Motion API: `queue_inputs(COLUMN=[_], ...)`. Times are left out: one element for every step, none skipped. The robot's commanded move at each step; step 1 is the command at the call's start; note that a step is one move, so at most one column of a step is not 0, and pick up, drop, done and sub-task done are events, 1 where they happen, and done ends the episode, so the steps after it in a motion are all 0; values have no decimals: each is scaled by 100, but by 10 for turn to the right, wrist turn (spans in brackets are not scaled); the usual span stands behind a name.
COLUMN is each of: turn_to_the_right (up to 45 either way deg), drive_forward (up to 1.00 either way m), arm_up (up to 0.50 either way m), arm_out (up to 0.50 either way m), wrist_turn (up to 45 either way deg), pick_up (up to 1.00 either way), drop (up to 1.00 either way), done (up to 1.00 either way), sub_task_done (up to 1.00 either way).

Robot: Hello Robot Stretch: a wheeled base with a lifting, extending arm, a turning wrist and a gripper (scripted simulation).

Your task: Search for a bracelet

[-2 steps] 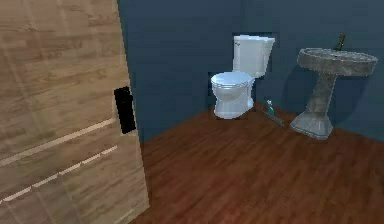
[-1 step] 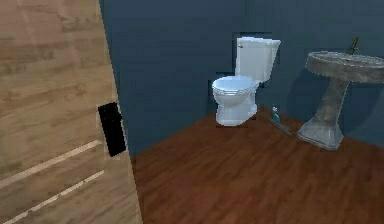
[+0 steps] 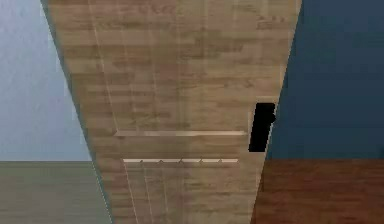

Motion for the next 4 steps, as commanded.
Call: queue_inputs(turn_to_the_right=[-450, -90, 0, -330], drive_forward=[0, 0, 50, 0], arm_up=[0, 0, 0, 0], arm_out=[0, 0, 0, 0], wrist_turn=[0, 0, 0, 0], pick_up=[0, 0, 0, 0], drop=[0, 0, 0, 0], done=[0, 0, 0, 0], sub_task_done=[0, 0, 0, 0])
